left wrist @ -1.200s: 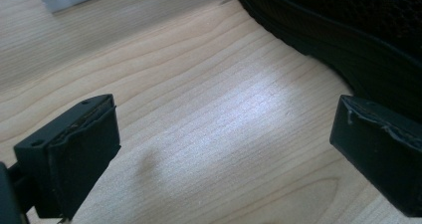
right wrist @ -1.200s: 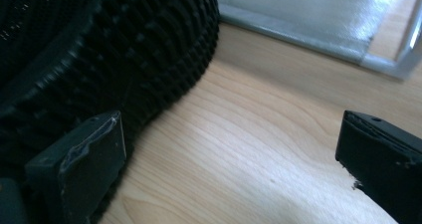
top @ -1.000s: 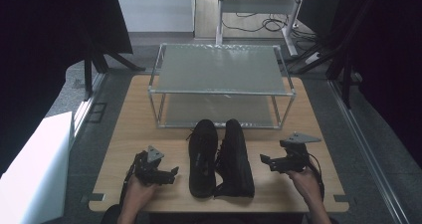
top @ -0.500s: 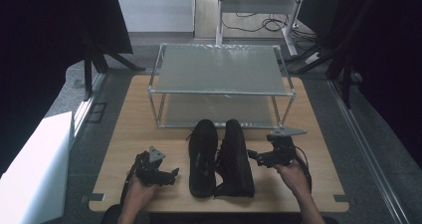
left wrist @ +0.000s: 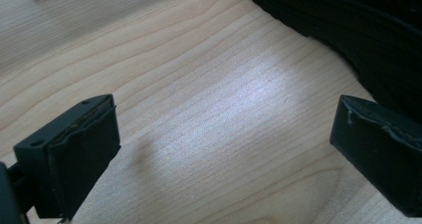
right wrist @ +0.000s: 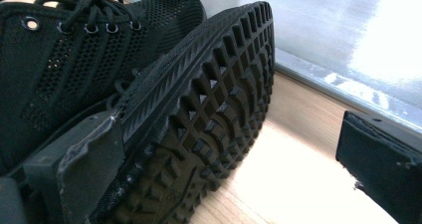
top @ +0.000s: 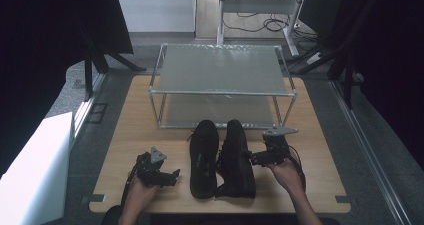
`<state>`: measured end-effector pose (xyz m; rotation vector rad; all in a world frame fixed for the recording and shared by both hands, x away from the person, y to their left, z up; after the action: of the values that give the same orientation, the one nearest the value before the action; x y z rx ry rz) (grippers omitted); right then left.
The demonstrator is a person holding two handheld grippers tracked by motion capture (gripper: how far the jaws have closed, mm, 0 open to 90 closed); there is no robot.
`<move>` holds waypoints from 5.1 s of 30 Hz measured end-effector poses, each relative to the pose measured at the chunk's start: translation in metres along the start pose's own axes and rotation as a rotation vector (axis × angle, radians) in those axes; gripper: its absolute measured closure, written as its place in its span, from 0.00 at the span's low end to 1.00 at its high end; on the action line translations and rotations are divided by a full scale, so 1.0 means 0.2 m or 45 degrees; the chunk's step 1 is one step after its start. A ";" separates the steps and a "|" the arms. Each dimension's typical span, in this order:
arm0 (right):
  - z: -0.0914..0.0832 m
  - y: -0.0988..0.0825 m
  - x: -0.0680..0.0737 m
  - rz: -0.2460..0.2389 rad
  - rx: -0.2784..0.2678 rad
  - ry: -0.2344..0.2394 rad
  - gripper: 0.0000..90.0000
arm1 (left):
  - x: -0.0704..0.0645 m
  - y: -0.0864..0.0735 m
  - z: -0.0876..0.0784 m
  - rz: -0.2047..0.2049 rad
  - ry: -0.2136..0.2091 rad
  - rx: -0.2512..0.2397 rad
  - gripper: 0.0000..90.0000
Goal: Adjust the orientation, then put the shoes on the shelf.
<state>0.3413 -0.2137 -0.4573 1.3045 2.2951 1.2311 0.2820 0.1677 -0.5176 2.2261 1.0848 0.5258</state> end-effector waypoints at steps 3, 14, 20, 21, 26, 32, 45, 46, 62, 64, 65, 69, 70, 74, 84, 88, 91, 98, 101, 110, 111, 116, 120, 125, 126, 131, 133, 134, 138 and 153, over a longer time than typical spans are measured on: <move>-0.02 0.00 -0.01 -0.010 -0.004 -0.033 0.00 | 0.00 0.00 0.00 0.005 0.001 0.005 0.00; -0.10 -0.06 -0.09 0.077 -0.064 -0.078 0.00 | 0.00 0.00 0.01 0.005 0.008 0.012 0.00; -0.17 -0.12 -0.17 0.127 -0.107 -0.125 0.03 | -0.01 0.00 0.01 0.007 0.005 0.017 0.00; -0.17 -0.13 -0.18 0.124 -0.115 -0.127 0.04 | -0.01 0.00 0.01 0.007 0.004 0.017 0.00; -0.20 -0.17 -0.24 0.142 -0.124 -0.155 0.06 | -0.01 0.00 0.01 0.007 0.003 0.015 0.00; -0.21 -0.25 -0.31 0.120 -0.060 -0.237 0.12 | -0.02 0.01 0.02 0.012 -0.006 0.017 0.00; -0.24 -0.31 -0.40 0.252 -0.067 -0.188 0.08 | -0.02 0.01 0.01 -0.010 0.010 0.024 0.00; -0.24 -0.31 -0.40 0.252 -0.067 -0.188 0.08 | -0.02 0.01 0.01 -0.010 0.010 0.024 0.00; -0.30 -0.29 -0.34 0.313 -0.122 -0.088 0.06 | -0.04 0.11 -0.07 -0.123 0.006 -0.125 0.01; -0.30 -0.29 -0.33 0.320 -0.124 -0.071 0.05 | -0.05 0.13 -0.08 -0.147 0.001 -0.161 0.01; -0.30 -0.29 -0.32 0.329 -0.131 -0.058 0.05 | -0.06 0.14 -0.09 -0.155 -0.007 -0.176 0.01; -0.29 -0.29 -0.29 0.342 -0.119 -0.033 0.03 | -0.09 0.21 -0.09 -0.166 -0.030 -0.217 0.01; -0.29 -0.29 -0.29 0.341 -0.120 -0.021 0.03 | -0.09 0.22 -0.09 -0.168 -0.038 -0.221 0.00; -0.27 -0.28 -0.25 0.323 -0.109 -0.008 0.02 | -0.13 0.28 -0.08 -0.173 -0.074 -0.237 0.00; -0.21 -0.27 -0.20 0.299 -0.061 0.028 0.04 | -0.23 0.38 0.00 -0.151 -0.141 -0.207 0.00; -0.19 -0.26 -0.20 0.293 -0.038 0.014 0.05 | -0.22 0.39 0.05 -0.155 -0.111 -0.169 0.00; -0.14 -0.26 -0.19 0.270 -0.007 -0.023 0.07 | -0.23 0.39 0.09 -0.151 -0.111 -0.139 0.00; -0.05 -0.25 -0.16 0.219 0.009 -0.115 0.16 | -0.25 0.40 0.17 -0.136 -0.080 -0.070 0.00; -0.01 -0.24 -0.14 0.176 0.004 -0.203 0.26 | -0.25 0.41 0.20 -0.106 -0.053 -0.048 0.05; -0.03 -0.24 -0.15 0.104 -0.023 -0.360 0.66 | -0.20 0.38 0.17 -0.126 -0.038 -0.080 0.53; -0.04 -0.24 -0.15 0.106 -0.032 -0.387 0.75 | -0.19 0.37 0.16 -0.140 -0.031 -0.084 0.63; -0.06 -0.25 -0.18 0.178 -0.064 -0.374 0.82 | -0.15 0.34 0.14 -0.158 0.010 -0.099 0.81; -0.09 -0.25 -0.22 0.285 -0.088 -0.317 0.84 | -0.07 0.30 0.13 -0.294 -0.076 -0.169 0.88; -0.12 -0.27 -0.27 0.436 -0.120 -0.208 0.85 | 0.00 0.26 0.13 -0.409 -0.190 -0.215 0.89; -0.12 -0.27 -0.27 0.436 -0.120 -0.208 0.85 | 0.00 0.26 0.13 -0.409 -0.190 -0.215 0.89; -0.16 -0.27 -0.28 0.599 -0.199 -0.028 0.85 | 0.01 0.26 0.10 -0.454 -0.261 -0.282 0.89; -0.17 -0.27 -0.28 0.608 -0.204 -0.016 0.85 | 0.01 0.26 0.08 -0.461 -0.279 -0.301 0.89; -0.18 -0.26 -0.27 0.636 -0.228 0.029 0.85 | 0.01 0.26 0.07 -0.470 -0.293 -0.318 0.89; -0.21 -0.25 -0.25 0.668 -0.267 0.098 0.85 | -0.01 0.28 0.03 -0.488 -0.340 -0.376 0.89; -0.30 -0.19 -0.16 0.765 -0.418 0.320 0.85 | -0.08 0.31 -0.13 -0.545 -0.459 -0.590 0.89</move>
<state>0.3036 -0.2813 -0.4558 1.8584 1.7656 1.9568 0.2935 0.1330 -0.4588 1.5520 1.0729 0.1566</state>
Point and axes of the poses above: each handheld gripper's, and its own axes: z roughly forward along the jaws, y roughly out of its top, x roughly to its left, the point moved 1 cm from there along z, roughly forward along the jaws, and after that the axes turned 7 degrees about z, right-handed, at the moved point
